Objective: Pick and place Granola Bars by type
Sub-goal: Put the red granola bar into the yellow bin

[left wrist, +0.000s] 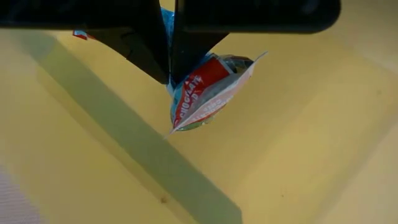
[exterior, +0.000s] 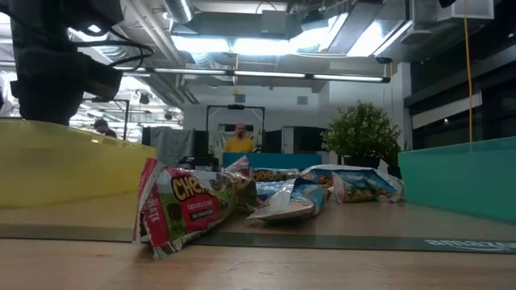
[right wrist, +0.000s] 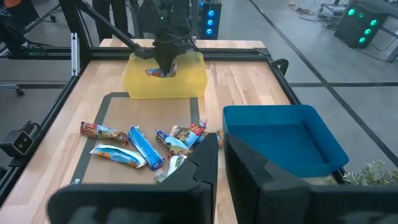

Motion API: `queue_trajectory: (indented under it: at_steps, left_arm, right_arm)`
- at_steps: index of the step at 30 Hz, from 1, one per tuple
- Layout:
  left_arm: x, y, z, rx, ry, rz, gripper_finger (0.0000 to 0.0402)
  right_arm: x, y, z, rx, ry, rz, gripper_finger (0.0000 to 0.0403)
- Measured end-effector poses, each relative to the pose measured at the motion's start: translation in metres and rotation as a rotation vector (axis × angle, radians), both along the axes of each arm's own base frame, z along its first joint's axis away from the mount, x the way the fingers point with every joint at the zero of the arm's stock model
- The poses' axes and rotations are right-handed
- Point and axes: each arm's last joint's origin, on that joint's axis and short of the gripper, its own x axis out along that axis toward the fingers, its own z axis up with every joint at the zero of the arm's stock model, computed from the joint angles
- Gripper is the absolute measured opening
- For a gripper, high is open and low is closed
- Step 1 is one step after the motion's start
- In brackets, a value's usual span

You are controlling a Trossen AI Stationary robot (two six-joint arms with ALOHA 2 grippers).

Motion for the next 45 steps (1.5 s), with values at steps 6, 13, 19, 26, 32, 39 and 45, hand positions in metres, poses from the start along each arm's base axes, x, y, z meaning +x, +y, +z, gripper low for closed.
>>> queue_trajectory:
  at_steps: [6, 13, 19, 26, 32, 39, 45]
  left_arm:
    - [-0.002, 0.000, -0.004, -0.004, 0.011, 0.001, 0.0012]
    - [-0.003, 0.000, -0.011, -0.045, -0.006, 0.022, 0.0030]
    - [-0.002, 0.000, -0.011, -0.044, -0.012, 0.034, 0.0051]
    - [-0.002, 0.000, -0.011, -0.041, -0.013, 0.044, 0.0073]
    - [-0.002, 0.000, -0.011, -0.040, -0.013, 0.045, 0.0085]
    - [-0.002, 0.001, -0.011, -0.021, -0.016, 0.068, 0.0109]
    - [-0.002, 0.001, -0.011, -0.024, -0.017, 0.079, 0.0135]
  right_arm:
    - [0.000, 0.000, 0.000, 0.000, 0.000, 0.000, 0.0034]
    - [0.000, 0.000, 0.000, 0.000, 0.000, 0.000, 0.0034]
    - [0.000, 0.000, 0.000, 0.000, 0.000, 0.000, 0.0034]
    - [0.000, 0.000, 0.000, 0.000, 0.000, 0.000, 0.0034]
    - [0.000, 0.000, 0.000, 0.001, 0.000, 0.000, 0.0034]
    - [0.000, 0.000, 0.000, 0.001, 0.000, -0.001, 0.0034]
    - [0.000, 0.000, 0.000, 0.022, -0.002, -0.009, 0.0034]
